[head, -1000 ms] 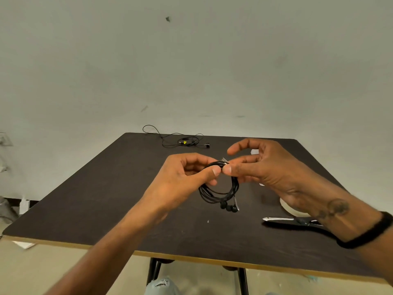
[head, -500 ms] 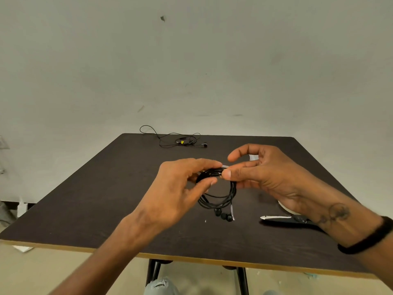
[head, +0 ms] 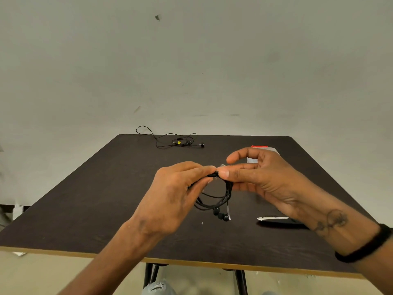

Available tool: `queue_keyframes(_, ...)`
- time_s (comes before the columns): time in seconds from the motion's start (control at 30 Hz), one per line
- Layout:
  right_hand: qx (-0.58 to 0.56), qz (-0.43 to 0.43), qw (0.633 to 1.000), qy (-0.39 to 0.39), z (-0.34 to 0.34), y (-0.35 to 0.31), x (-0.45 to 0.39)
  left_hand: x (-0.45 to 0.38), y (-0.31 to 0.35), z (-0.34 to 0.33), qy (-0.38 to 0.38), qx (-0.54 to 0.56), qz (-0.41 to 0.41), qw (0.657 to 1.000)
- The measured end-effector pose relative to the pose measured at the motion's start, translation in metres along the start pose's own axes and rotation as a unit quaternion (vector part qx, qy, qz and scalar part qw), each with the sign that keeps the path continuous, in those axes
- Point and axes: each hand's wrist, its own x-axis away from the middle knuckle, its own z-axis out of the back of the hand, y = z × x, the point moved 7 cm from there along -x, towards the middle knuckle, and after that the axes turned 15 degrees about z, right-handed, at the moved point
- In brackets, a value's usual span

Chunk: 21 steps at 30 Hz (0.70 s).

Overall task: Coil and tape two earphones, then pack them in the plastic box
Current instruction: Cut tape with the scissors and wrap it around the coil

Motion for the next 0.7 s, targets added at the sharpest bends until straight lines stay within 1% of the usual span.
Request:
queue_keyframes(0.07,0.002,0.016,1.000,0.020,0.001,0.002,0.001,0.001,0.000,-0.002,-0.008,-0.005,0.005,1.000)
queue_keyframes(0.17,0.045,0.059,0.996,0.052,0.004,0.000,0.003,0.001,0.000,-0.006,-0.018,-0.016,0.014,1.000)
queue_keyframes(0.23,0.101,0.110,0.987,0.058,0.004,-0.005,0.005,-0.001,-0.001,-0.008,-0.018,-0.017,0.027,0.999)
queue_keyframes(0.3,0.173,0.179,0.967,0.059,0.003,-0.012,0.008,-0.002,-0.002,-0.009,-0.015,-0.012,0.050,0.999)
queue_keyframes(0.37,0.252,0.253,0.932,0.066,0.000,-0.018,0.014,-0.003,-0.002,-0.009,-0.010,-0.006,0.078,0.997)
queue_keyframes(0.4,0.293,0.294,0.907,0.074,-0.002,-0.022,0.018,-0.003,-0.001,-0.009,-0.009,0.000,0.090,0.996)
queue_keyframes(0.5,0.403,0.425,0.804,0.104,-0.009,-0.026,0.033,-0.003,0.001,-0.009,-0.001,0.027,0.126,0.992)
queue_keyframes(0.57,0.435,0.492,0.745,0.120,-0.012,-0.024,0.041,-0.002,0.003,-0.008,0.007,0.041,0.147,0.988)
queue_keyframes(0.6,0.443,0.512,0.725,0.126,-0.013,-0.021,0.044,-0.002,0.004,-0.007,0.010,0.047,0.157,0.986)
queue_keyframes(0.7,0.450,0.537,0.702,0.127,-0.016,-0.016,0.050,0.000,0.003,-0.006,0.018,0.085,0.202,0.976)
